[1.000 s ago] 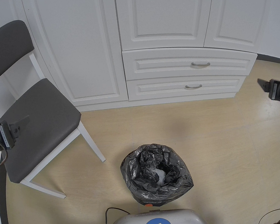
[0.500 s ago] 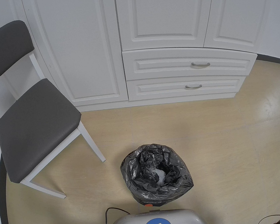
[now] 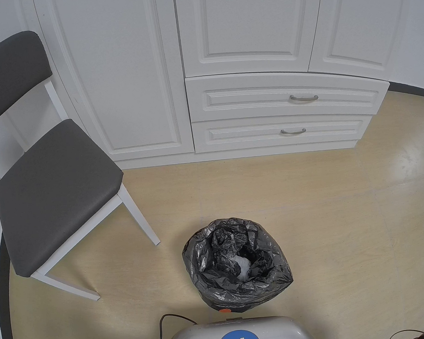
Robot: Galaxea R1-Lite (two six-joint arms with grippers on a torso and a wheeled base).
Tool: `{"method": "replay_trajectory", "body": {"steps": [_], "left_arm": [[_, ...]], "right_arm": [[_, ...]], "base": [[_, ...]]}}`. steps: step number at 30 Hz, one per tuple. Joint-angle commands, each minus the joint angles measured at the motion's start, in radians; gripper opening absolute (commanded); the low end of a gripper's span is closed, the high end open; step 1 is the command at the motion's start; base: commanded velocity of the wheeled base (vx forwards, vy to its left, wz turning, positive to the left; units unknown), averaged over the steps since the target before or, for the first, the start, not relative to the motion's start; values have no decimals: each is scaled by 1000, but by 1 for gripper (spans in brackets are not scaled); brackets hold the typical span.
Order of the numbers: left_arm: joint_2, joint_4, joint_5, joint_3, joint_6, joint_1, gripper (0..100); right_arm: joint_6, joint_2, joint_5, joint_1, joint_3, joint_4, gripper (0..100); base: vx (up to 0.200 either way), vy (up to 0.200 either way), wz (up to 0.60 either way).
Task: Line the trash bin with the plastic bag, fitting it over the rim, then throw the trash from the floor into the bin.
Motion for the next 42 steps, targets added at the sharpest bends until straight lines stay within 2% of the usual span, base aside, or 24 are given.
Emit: {"method": "replay_trajectory", "body": {"steps": [1, 8, 14, 18, 21, 27, 29, 30, 31, 34, 37, 39, 40, 41, 42], "left_arm": [[-139, 117, 4, -115, 0, 24, 100], [-183, 276, 3, -236, 0, 30, 100], [-205, 328, 3, -262, 0, 35, 100], [-238, 351, 0, -262, 3, 79, 100], [-255, 367, -3, -259, 3, 88, 100], [-307, 417, -11, -222, -6, 99, 100], [-320, 417, -11, -198, -13, 101, 100], [-357, 416, -11, -144, -29, 101, 100], [-357, 416, -11, -144, -29, 101, 100], [-449, 393, -14, -20, -31, 102, 100], [-479, 341, -60, 51, -31, 118, 100], [-481, 333, -68, 57, -33, 118, 100], [-481, 333, -68, 57, -33, 118, 100], [-488, 203, -141, 140, -23, 119, 100], [-488, 175, -152, 155, -22, 119, 100]], "right_arm": [[-6, -217, -7, -36, -26, 130, 100], [-6, -301, -9, -37, -27, 210, 100], [-1, -378, -1, -37, -13, 299, 100], [69, -389, 0, -42, -4, 305, 100], [81, -389, 8, -44, -3, 304, 100], [89, -389, 132, -42, -6, 278, 100], [89, -389, 155, -44, -1, 258, 100], [89, -389, 191, -42, 7, 224, 100], [89, -389, 191, -42, 7, 224, 100], [88, -389, 246, -44, 47, 152, 100], [86, -389, 290, -42, 89, 86, 100], [85, -389, 295, -44, 96, 81, 100], [80, -389, 324, -44, 137, 20, 100], [77, -389, 336, -44, 171, -25, 100], [75, -389, 339, -44, 185, -46, 100]], "base": [[0, 0, 0], [0, 0, 0], [0, 0, 0], [0, 0, 0], [0, 0, 0], [0, 0, 0], [0, 0, 0], [0, 0, 0], [0, 0, 0], [0, 0, 0], [0, 0, 0], [0, 0, 0], [0, 0, 0], [0, 0, 0], [0, 0, 0]]}}
